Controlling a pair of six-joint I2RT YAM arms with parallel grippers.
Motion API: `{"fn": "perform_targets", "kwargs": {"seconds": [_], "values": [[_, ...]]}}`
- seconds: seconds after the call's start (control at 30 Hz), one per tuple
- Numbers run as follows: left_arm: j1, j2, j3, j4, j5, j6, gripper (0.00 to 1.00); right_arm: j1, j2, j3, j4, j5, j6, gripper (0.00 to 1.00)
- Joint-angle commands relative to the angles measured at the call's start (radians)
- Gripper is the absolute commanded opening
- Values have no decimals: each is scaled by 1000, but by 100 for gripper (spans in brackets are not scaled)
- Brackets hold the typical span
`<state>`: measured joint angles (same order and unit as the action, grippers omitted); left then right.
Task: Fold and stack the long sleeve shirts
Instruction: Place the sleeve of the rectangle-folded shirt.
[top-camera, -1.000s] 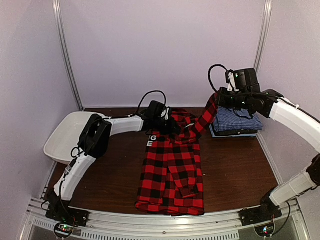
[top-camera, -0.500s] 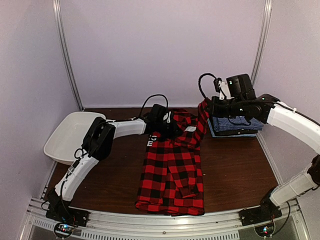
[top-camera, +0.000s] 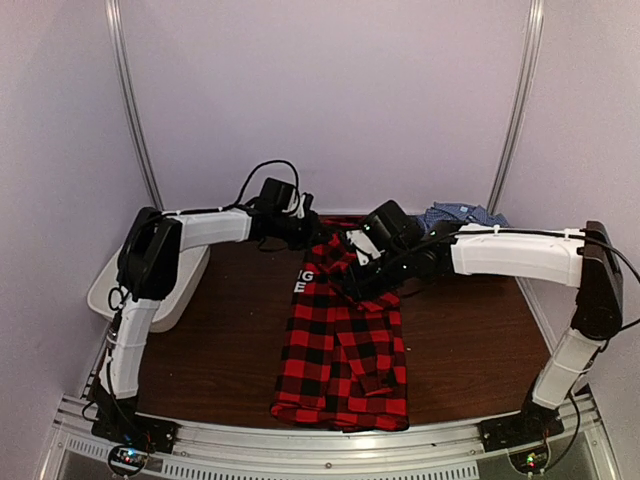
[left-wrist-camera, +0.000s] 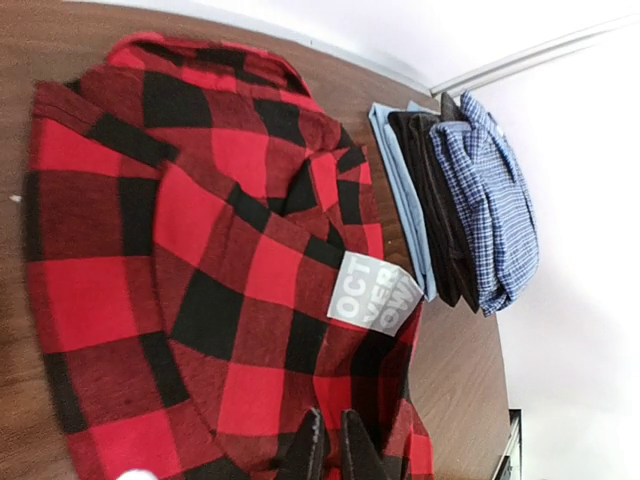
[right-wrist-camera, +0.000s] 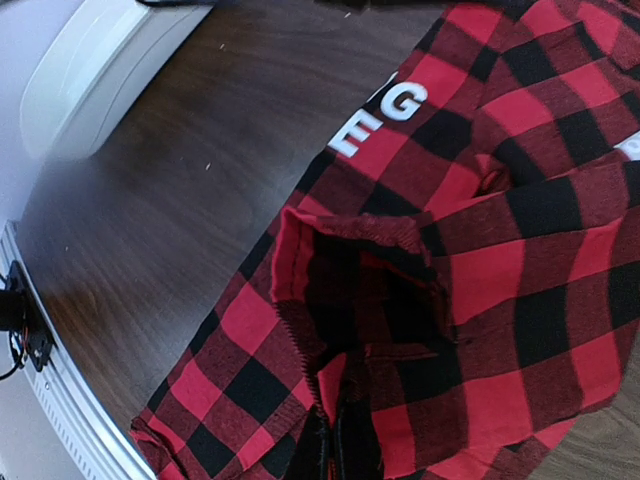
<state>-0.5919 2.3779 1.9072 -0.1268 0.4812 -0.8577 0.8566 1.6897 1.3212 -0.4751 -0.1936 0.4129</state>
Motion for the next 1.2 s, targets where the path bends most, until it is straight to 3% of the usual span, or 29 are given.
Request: {"fn": "perform_targets", "kwargs": {"seconds": [0.0,0.4,1.17], "values": [[53,-131,-141,24,-14,59,8,68,65,-33,60,-81,-8,0],[69,-238,-301,-21,25,153,6,180,186,-26,141,-146,22,0],[69,-263,-353,-7,67,174,5,223,148,-120,170,-186,21,0]]}}
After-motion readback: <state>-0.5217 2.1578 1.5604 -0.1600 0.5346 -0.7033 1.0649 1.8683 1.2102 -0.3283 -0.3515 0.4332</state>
